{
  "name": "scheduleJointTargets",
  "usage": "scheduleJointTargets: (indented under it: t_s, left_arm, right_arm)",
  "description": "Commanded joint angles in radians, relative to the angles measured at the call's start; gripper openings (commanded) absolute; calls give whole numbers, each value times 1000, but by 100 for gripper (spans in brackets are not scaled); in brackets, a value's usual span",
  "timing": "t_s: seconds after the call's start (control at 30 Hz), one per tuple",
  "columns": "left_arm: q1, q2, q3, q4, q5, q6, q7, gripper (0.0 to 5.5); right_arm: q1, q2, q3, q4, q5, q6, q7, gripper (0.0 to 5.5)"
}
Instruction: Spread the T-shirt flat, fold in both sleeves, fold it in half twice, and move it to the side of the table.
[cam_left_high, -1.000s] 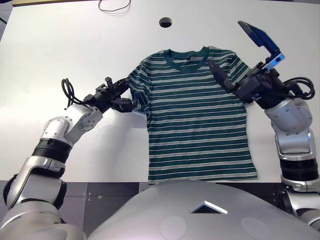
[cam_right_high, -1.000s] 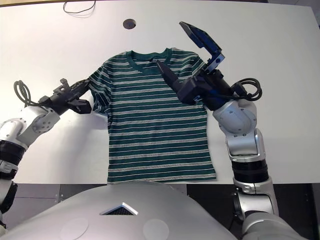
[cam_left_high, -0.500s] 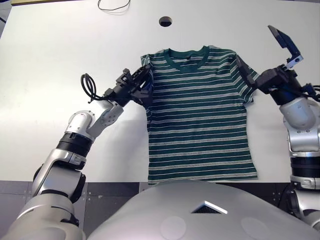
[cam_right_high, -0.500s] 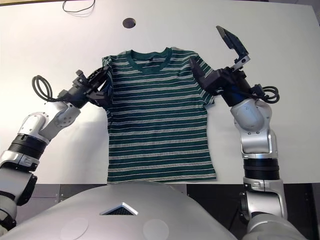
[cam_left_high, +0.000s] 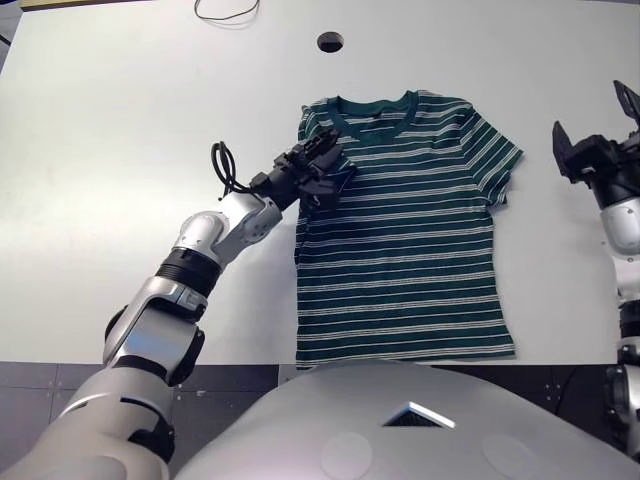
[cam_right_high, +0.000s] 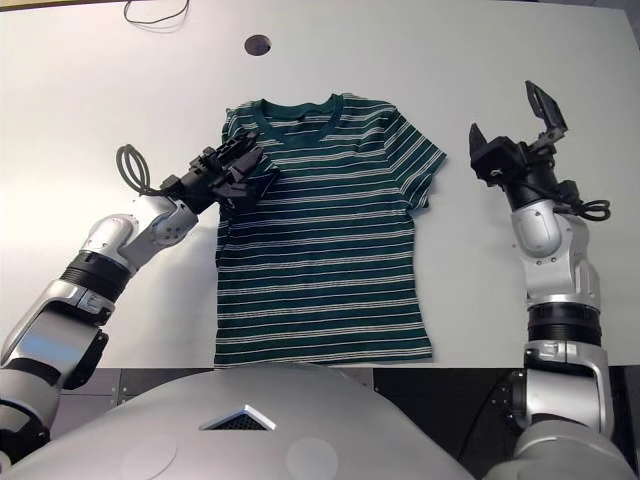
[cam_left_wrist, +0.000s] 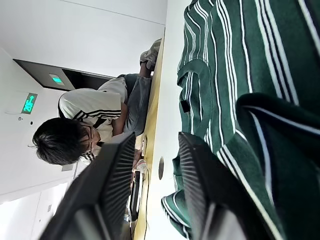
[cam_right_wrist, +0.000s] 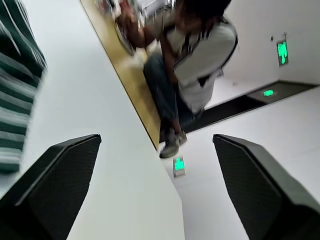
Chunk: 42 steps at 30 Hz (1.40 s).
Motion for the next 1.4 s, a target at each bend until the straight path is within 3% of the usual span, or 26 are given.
scheduleJointTargets:
  t_s: [0.03,0.13,0.27,0.47,0.93,1.4]
  left_arm:
    - [27,-5,-12,-26,-32,-23,-30,214]
    - [54,9,56,-112,-60,-12,37,268]
    - [95,26,176,-225,-123,-2,101,268]
    - [118,11,246,-294,-168,2,117,268]
    - [107,-21,294,-300,-228,2,100,268]
    - [129,-23,362,-341,-276,9,91,270]
  right_arm:
    - [-70,-110,98,152,-159,13,-76,415]
    - [-56,-176,182,113,-244,-11,-38,415]
    - [-21,-242,283,2,-286,-52,123,415]
    - [-170,-211,417,89,-358,-94,195,415]
    - [-377,-48,608,383,-433,-100,-13,415]
    - [-382,-59,629,462,-387,-96,-60,108]
